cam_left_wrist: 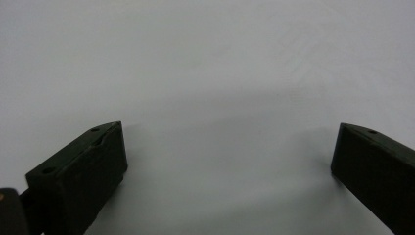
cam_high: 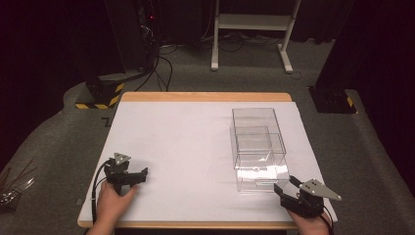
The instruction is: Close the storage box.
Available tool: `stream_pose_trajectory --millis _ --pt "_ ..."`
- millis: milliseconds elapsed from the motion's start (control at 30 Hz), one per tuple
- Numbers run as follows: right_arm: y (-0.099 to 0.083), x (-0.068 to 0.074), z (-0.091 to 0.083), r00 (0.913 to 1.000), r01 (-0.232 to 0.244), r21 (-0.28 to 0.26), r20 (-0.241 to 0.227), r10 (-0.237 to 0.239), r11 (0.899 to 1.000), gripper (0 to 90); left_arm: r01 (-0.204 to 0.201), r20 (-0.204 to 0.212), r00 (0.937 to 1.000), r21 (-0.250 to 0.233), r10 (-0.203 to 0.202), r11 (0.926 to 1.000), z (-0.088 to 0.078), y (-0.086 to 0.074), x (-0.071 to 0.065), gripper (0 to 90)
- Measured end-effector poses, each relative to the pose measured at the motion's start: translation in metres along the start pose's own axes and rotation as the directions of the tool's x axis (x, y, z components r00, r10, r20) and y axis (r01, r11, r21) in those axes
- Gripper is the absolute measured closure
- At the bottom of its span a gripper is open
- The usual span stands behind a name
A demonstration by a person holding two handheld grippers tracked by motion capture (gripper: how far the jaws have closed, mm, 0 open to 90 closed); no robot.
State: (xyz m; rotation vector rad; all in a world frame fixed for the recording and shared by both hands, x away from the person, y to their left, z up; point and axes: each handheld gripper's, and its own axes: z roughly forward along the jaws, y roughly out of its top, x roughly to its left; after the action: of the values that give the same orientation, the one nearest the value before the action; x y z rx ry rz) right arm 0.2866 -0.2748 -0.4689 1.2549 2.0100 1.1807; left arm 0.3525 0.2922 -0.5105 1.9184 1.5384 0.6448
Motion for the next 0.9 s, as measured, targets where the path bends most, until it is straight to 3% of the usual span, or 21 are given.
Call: stream_pose_trajectory --millis 900 --pt "0.010 -0.007 0.015 0.9998 0.008 -0.007 0.020 -0.008 1.000 33.2 -0.001 -0.001 1.0000 -0.001 0.001 1.0000 0.000 0.000 0.000 0.4"
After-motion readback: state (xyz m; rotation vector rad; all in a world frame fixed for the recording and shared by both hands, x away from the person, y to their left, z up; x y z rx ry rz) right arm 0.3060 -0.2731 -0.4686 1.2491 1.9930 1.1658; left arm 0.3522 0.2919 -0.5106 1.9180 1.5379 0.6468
